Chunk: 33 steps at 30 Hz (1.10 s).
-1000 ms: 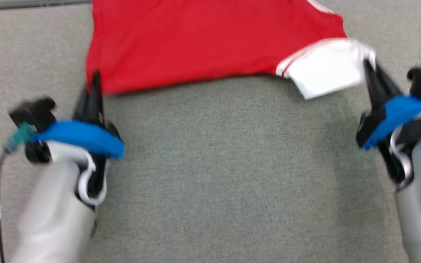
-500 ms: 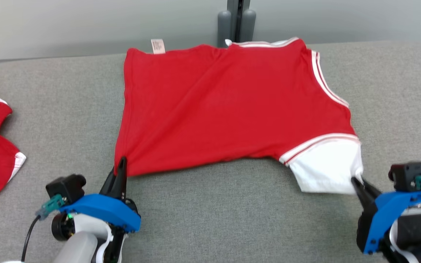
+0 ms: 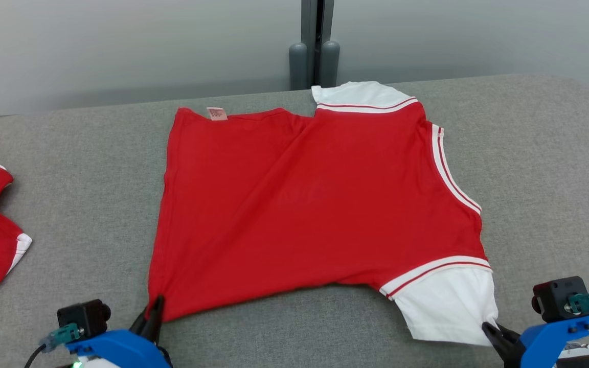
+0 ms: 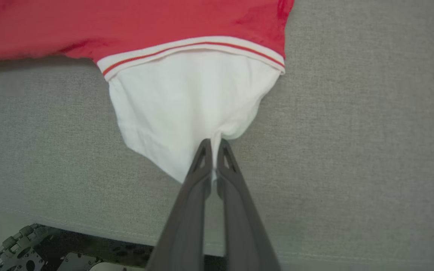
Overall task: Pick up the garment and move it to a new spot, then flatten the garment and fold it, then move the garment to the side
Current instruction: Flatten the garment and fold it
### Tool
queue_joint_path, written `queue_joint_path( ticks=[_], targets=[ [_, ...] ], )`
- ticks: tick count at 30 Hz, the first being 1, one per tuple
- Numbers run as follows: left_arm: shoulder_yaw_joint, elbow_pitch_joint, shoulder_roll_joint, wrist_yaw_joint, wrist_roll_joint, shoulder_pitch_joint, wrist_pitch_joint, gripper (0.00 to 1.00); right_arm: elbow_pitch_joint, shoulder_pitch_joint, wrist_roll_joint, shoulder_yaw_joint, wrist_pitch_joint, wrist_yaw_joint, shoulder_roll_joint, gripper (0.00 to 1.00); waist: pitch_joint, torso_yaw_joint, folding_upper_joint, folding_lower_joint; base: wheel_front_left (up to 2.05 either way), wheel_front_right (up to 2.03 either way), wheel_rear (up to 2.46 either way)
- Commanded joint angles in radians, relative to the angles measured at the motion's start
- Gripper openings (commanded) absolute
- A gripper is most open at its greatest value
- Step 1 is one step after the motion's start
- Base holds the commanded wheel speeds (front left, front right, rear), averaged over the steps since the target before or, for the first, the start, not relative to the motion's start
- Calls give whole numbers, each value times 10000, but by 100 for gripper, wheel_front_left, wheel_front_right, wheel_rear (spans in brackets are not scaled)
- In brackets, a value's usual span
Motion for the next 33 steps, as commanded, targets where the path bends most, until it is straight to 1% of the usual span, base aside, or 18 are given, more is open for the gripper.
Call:
queue_joint_path(
  ticks=[1,5,7,9,12,15,16,20,25,28,29,30,33],
  targets=[
    [-65,-354,237,164,-76,367,326,0,-232,277,110,-41,204,1,7,0,-20,-40,0,1,0,0,0],
    [-4,-1593,740,548,-270,1102,1043,0,-747,642,223,-245,628,1,44,0,-18,-35,0,1,0,0,0],
    [53,-2204,888,653,-442,1363,1297,0,-939,751,249,-353,740,1,70,0,2,-12,0,1,0,0,0],
    [174,-2703,966,699,-637,1513,1482,0,-1098,672,236,-472,667,1,62,0,24,5,0,1,0,0,0],
    [295,-3210,1036,746,-856,1455,1666,0,-1106,193,278,-478,320,1,-222,0,76,2,0,1,0,0,0],
    [367,-3567,882,589,-1297,1111,1965,0,-893,-324,340,-357,-13,1,-564,0,184,-17,0,1,0,0,0],
    [386,-3639,916,572,-1408,967,2133,0,-778,-573,413,-276,-39,1,-705,0,225,-23,0,1,0,0,0],
    [460,-3624,1049,432,-1976,230,3022,0,-330,-1652,852,136,20,1,-1294,0,476,-48,0,1,0,0,0],
    [746,-3114,980,582,-2699,-813,3870,0,309,-3083,1515,737,101,1,-1949,0,903,-101,0,1,0,0,0],
    [977,-2782,844,658,-2983,-1367,4028,0,768,-4038,1717,1091,-207,1,-2254,0,1205,-108,0,1,0,0,0],
    [1010,-2689,845,663,-3007,-1517,4047,0,923,-4354,1755,1173,-368,1,-2351,0,1310,-110,0,1,0,0,0],
    [1010,-2689,845,663,-3007,-1517,4047,0,923,-4354,1755,1173,-368,1,-2351,0,1310,-110,0,1,0,0,0],
    [1043,-2420,717,657,-3012,-1868,3976,0,1505,-5160,1962,1453,-864,1,-2595,0,1584,-79,0,1,0,0,0]
  ],
)
